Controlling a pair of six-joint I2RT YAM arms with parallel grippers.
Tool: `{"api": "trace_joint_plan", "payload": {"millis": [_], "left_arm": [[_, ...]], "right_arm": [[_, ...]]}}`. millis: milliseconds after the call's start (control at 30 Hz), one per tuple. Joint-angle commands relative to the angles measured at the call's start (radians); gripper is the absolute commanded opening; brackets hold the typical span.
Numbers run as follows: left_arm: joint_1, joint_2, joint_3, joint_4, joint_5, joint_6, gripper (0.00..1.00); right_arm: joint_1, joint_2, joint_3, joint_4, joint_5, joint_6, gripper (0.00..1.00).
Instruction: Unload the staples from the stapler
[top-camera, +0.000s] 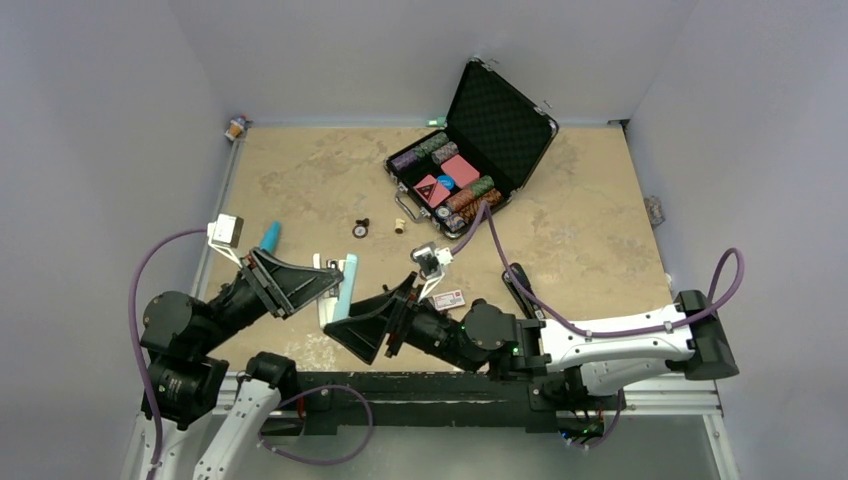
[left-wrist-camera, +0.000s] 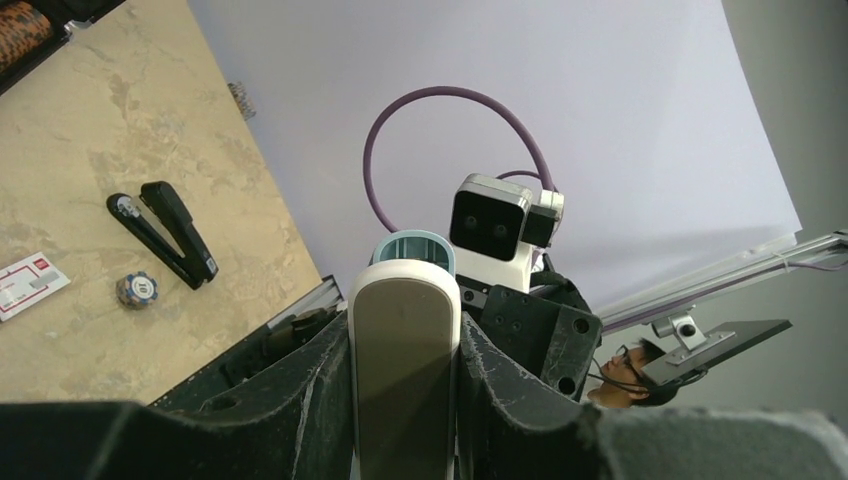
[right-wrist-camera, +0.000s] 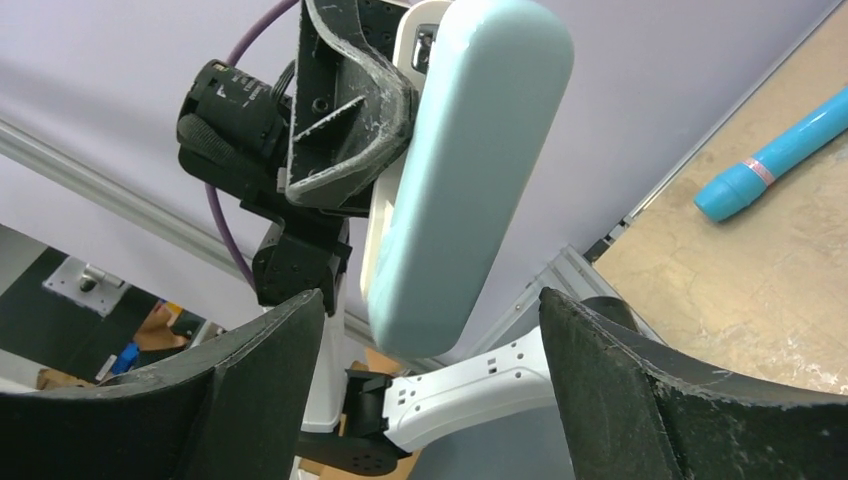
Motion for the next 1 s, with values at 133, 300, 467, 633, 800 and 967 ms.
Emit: {"api": "trace_joint_plan", "payload": {"millis": [133,300,467,633,800,967], "left_arm": [[0.000,-0.039,-0.004,0.099,-0.037,-0.085,0.00],[0.000,-0.052,-0.005,0.091,-0.045,-0.096,0.00],[0.000,-0.069,-0.004,0.080,-0.069,-0.095,0.00],[0.000,-0.063,-0.005,0.088,-0.066,-0.091,0.00],[0.000,-0.061,-0.001,0.094,-0.066,-0.089,0.00],[-0.001,-0.049,0.021,0.073,-0.064,-0.070,0.00]], "right_arm": [[-0.003,0.061,0.105,0.071,-0.019,-0.056,0.78],[-0.003,0.081,0.136,0.077,-0.025,-0.074,0.73],[-0.002,0.085,0.147,0.091,-0.030,-0.085,0.66],[-0.006,0.107,0.166,0.086,-0.047,-0.088,0.62],[-0.008,0.126,0.180,0.086,-0.058,-0.089,0.57],[-0.011,0.117,0.177,0.090,-0.052,-0.091,0.48]]}}
